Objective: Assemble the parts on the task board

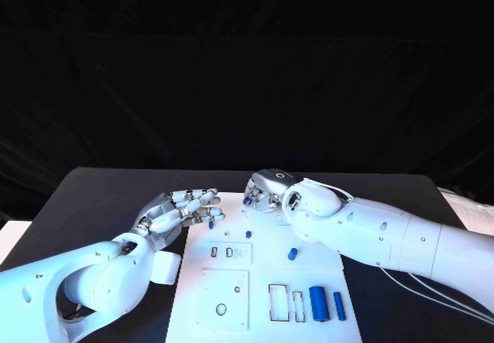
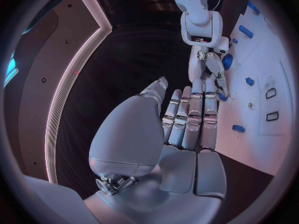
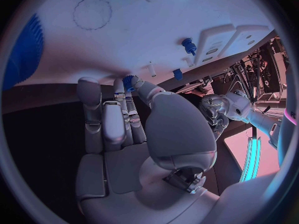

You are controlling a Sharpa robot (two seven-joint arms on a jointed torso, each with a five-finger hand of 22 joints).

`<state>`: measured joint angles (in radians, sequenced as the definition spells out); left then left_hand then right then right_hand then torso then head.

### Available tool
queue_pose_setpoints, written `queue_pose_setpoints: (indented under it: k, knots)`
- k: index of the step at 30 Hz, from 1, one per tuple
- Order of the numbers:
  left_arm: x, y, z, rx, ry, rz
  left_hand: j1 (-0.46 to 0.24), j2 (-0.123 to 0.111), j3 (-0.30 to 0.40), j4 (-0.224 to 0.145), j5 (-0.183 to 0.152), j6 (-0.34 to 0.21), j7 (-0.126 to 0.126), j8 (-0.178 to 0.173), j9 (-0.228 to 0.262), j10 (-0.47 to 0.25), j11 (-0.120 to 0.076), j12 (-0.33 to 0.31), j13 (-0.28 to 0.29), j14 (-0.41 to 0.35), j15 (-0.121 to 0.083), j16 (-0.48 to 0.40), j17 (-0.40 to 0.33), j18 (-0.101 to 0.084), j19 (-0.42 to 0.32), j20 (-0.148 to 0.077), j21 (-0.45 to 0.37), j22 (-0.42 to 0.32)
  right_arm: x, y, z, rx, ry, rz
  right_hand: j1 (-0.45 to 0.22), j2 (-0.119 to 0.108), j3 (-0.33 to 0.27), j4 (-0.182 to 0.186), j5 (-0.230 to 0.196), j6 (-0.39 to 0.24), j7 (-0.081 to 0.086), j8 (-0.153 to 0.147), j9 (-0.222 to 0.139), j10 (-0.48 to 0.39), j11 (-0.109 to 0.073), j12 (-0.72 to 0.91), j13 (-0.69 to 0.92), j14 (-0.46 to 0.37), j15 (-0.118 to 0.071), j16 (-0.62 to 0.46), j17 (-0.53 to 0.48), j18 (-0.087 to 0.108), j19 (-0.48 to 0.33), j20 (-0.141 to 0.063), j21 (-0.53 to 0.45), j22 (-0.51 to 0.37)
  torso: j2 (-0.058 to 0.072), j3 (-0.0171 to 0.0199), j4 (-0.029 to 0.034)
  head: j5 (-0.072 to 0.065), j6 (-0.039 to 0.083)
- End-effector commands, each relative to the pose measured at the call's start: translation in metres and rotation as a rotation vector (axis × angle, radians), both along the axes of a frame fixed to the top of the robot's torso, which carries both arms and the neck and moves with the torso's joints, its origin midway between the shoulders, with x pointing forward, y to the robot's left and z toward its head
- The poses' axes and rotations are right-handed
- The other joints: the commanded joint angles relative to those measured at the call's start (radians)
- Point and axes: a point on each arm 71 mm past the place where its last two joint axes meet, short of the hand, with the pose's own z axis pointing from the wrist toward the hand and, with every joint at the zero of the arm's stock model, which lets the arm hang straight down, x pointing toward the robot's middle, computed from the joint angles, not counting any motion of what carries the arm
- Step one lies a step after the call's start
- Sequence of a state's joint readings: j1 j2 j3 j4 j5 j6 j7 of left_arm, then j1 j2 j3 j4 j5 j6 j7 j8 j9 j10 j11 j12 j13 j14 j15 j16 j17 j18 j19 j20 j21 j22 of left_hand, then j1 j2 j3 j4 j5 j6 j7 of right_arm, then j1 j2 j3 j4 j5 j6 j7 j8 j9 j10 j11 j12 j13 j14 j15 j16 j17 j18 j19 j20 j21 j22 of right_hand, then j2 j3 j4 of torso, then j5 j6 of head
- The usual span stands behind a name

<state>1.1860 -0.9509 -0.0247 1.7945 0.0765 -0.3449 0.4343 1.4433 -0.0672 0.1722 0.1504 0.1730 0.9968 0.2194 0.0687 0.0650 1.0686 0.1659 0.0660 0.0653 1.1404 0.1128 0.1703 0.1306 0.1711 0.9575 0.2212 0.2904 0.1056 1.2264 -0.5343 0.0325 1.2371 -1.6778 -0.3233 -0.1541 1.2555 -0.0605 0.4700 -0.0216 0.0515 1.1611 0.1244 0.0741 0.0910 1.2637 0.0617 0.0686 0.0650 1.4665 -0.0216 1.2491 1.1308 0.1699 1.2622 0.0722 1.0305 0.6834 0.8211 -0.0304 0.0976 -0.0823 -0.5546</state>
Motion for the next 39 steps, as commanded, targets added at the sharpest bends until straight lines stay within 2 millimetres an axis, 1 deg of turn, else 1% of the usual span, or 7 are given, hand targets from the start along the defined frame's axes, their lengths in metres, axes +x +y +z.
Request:
queue_pose_setpoints:
  k: [1,10,21,25,32,35,39]
  knots:
    - [-0.001,-0.002,0.002,-0.013,-0.004,-0.021,-0.002,-0.006,-0.001,-0.006,-0.005,-0.004,0.003,-0.005,-0.001,-0.006,0.001,-0.003,-0.001,0.003,0.0,-0.004,0.001,0.011,0.005,0.0,-0.003,-0.001,0.001,0.001,-0.002,-0.024,0.01,-0.013,-0.004,-0.016,-0.001,0.011,0.003,0.0,-0.001,-0.003,0.001,-0.012,-0.001,-0.007,-0.001,0.04,-0.001,-0.001,-0.005,-0.016,-0.01,0.005,0.005,-0.004,0.001,-0.0004,0.0006,0.0,0.0]
    - [-0.001,-0.002,0.002,-0.011,-0.002,-0.02,-0.001,-0.007,-0.001,-0.007,-0.005,-0.005,0.003,-0.005,-0.001,-0.007,0.001,-0.003,-0.001,0.003,0.001,-0.005,0.001,0.011,0.005,0.0,-0.004,-0.001,-0.001,-0.002,0.004,0.029,-0.045,-0.033,0.0,-0.102,-0.149,0.064,0.001,-0.233,0.064,-0.012,-0.027,-0.242,0.063,-0.001,-0.002,-0.028,0.057,-0.157,-0.203,0.013,-0.139,0.046,-0.13,-0.187,0.002,-0.0003,0.0001,0.001,0.004]
    - [-0.001,0.003,0.002,-0.005,0.001,-0.01,-0.002,-0.007,-0.001,-0.008,-0.006,-0.007,0.004,-0.005,-0.001,-0.01,0.002,-0.003,-0.001,0.002,0.002,-0.007,0.002,0.011,0.004,0.001,-0.005,-0.002,-0.021,-0.038,0.02,0.138,-0.007,-0.048,0.09,-0.064,-0.237,0.119,0.037,-0.165,0.054,0.01,-0.014,-0.16,0.047,0.065,0.008,0.014,0.043,-0.093,-0.141,0.016,-0.112,0.04,-0.119,-0.188,0.002,-0.0001,-0.0103,-0.004,0.015]
    - [0.0,0.004,0.002,-0.004,0.002,-0.008,-0.002,-0.007,-0.001,-0.008,-0.006,-0.007,0.004,-0.005,-0.001,-0.01,0.002,-0.003,-0.001,0.002,0.002,-0.007,0.002,0.011,0.004,0.001,-0.005,-0.002,-0.028,-0.07,0.025,0.167,0.072,-0.109,0.1,-0.06,-0.225,0.125,0.068,-0.132,0.029,0.016,-0.013,-0.019,0.009,0.127,0.033,0.04,0.011,-0.003,-0.031,-0.006,-0.038,0.023,-0.015,-0.045,-0.002,0.0012,-0.0186,-0.006,0.016]
    - [0.0,0.004,0.001,-0.005,0.003,-0.011,-0.002,-0.008,-0.002,-0.008,-0.007,-0.008,0.004,-0.005,-0.001,-0.011,0.002,-0.003,-0.001,0.001,0.002,-0.007,0.002,0.011,0.004,0.001,-0.005,-0.003,-0.034,-0.112,0.024,0.135,0.174,-0.213,0.07,-0.124,-0.299,0.159,0.124,-0.152,-0.007,0.0,-0.021,0.189,-0.036,0.332,0.215,0.069,-0.029,0.14,0.152,-0.053,0.084,-0.019,0.176,0.229,-0.006,0.0024,-0.03,-0.012,0.016]
    - [0.0,0.003,0.001,-0.006,0.005,-0.015,-0.002,-0.008,-0.002,-0.008,-0.007,-0.008,0.004,-0.005,-0.001,-0.011,0.002,-0.003,-0.001,0.001,0.002,-0.007,0.002,0.011,0.004,0.001,-0.005,-0.003,-0.034,-0.123,0.021,0.103,0.206,-0.249,0.099,-0.094,-0.412,0.223,0.152,-0.175,-0.01,0.002,-0.02,0.151,-0.027,0.842,0.783,0.072,-0.017,0.212,0.249,-0.067,0.106,-0.017,0.254,0.336,-0.006,0.0045,-0.0311,-0.012,0.016]
    - [0.001,0.002,0.001,-0.006,0.006,-0.017,-0.002,-0.008,-0.002,-0.008,-0.007,-0.008,0.004,-0.005,-0.001,-0.011,0.002,-0.003,-0.001,0.001,0.002,-0.007,0.002,0.011,0.004,0.001,-0.005,-0.003,-0.033,-0.129,0.018,0.074,0.222,-0.271,0.128,-0.099,-0.449,0.259,0.156,-0.177,0.005,0.01,-0.019,0.158,-0.022,1.086,1.067,0.082,-0.019,0.254,0.315,-0.079,0.119,-0.004,0.294,0.397,-0.006,0.0031,-0.0271,-0.015,0.016]
